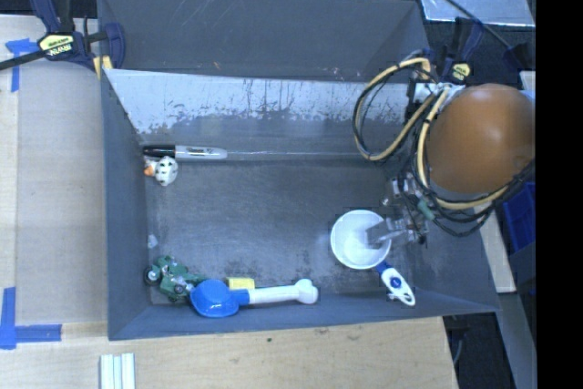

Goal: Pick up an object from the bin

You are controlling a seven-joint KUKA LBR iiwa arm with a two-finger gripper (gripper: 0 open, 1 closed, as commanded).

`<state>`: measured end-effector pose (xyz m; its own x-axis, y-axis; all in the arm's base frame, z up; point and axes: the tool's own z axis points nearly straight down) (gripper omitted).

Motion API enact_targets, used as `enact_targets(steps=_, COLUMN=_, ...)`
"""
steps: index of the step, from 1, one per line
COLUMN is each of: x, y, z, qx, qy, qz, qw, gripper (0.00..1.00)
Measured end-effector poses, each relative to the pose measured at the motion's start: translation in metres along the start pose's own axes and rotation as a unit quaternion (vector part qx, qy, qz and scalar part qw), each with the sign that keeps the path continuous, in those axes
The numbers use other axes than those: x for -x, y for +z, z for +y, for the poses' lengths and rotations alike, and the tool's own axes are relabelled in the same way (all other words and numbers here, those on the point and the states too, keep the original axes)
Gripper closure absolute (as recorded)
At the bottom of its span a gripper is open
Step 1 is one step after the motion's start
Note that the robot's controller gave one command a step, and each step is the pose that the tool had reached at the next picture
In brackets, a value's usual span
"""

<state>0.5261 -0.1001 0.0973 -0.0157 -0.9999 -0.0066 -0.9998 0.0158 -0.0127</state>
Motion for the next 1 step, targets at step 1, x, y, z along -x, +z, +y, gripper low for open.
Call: enact_targets(steps=1, x=0.0499, y=-0.0232, z=-0.0562, qx=-0.003, qy=-0.077, qz=-0.002, qw=0.997, gripper=1.0)
